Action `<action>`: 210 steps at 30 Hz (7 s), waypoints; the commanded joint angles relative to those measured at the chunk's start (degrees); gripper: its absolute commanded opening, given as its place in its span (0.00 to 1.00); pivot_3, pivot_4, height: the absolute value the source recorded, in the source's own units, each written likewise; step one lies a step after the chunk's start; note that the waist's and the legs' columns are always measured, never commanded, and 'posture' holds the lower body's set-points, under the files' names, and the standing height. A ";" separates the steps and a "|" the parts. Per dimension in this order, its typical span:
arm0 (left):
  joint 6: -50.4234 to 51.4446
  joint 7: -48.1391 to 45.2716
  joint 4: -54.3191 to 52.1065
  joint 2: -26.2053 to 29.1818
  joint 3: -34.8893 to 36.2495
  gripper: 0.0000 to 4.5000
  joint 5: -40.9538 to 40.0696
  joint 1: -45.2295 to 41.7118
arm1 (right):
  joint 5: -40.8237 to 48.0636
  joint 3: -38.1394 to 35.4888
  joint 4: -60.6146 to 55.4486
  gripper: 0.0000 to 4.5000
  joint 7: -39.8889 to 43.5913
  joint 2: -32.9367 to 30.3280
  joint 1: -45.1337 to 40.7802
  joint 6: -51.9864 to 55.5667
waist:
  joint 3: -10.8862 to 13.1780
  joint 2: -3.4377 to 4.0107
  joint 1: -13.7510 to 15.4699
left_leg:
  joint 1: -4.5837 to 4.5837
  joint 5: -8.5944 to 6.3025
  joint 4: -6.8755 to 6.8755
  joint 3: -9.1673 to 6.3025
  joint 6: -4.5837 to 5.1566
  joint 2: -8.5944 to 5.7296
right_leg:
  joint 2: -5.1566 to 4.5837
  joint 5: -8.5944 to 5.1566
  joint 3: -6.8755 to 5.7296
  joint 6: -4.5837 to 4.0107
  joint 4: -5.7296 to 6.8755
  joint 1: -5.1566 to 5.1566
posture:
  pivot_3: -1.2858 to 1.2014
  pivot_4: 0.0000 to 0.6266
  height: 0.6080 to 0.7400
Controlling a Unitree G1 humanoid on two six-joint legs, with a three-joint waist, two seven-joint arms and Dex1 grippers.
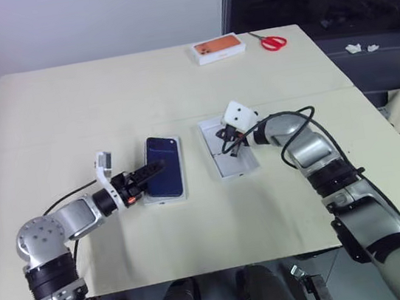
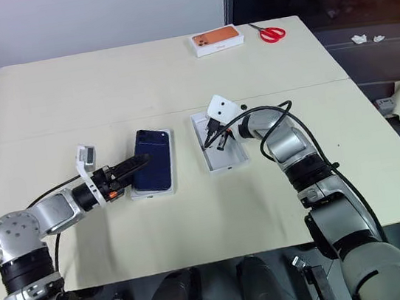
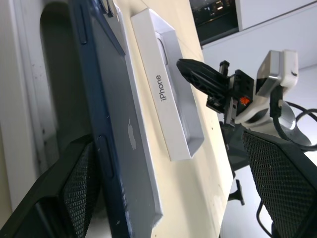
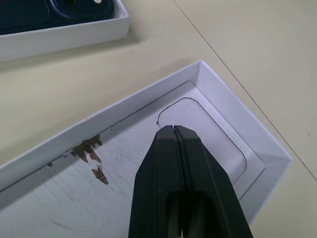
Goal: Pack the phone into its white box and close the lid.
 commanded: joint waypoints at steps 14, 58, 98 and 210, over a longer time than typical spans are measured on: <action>-0.38 -7.26 -10.36 17.93 0.61 0.99 -1.84 2.56 | 1.38 -0.91 -2.37 0.00 0.66 1.11 -1.48 -0.59 | 0.04 0.04 -0.11 | 0.00 0.00 -0.03 0.00 0.01 0.00 | 0.00 -0.01 0.02 -0.01 0.00 -0.04 | 0.52 0.24 1.00; -20.48 -9.30 -0.52 4.63 -25.62 0.01 31.73 -2.01 | -4.29 8.04 -15.19 0.00 -4.04 5.23 7.84 2.86 | -0.02 0.13 1.98 | 0.11 -0.23 0.10 -0.05 0.41 -0.22 | -0.14 0.00 -0.03 -0.01 0.02 0.18 | 0.52 0.24 1.00; -27.25 -15.53 8.10 -6.73 -33.47 0.01 42.90 -10.23 | -3.17 2.05 -18.31 0.00 2.63 -11.31 15.12 2.97 | -0.02 0.13 3.02 | -0.01 -0.41 0.87 -0.13 0.72 -0.44 | -0.28 -0.02 -0.13 0.02 -0.06 0.59 | 0.52 0.24 1.00; -41.75 -23.59 -10.91 11.52 -5.67 0.83 20.85 6.10 | 94.34 -45.99 -8.54 0.01 -57.72 36.99 6.75 70.57 | 0.35 0.64 -0.33 | -0.24 -0.58 0.65 0.06 1.04 -0.27 | -0.22 -0.01 0.08 0.01 0.10 0.06 | 0.52 0.24 1.00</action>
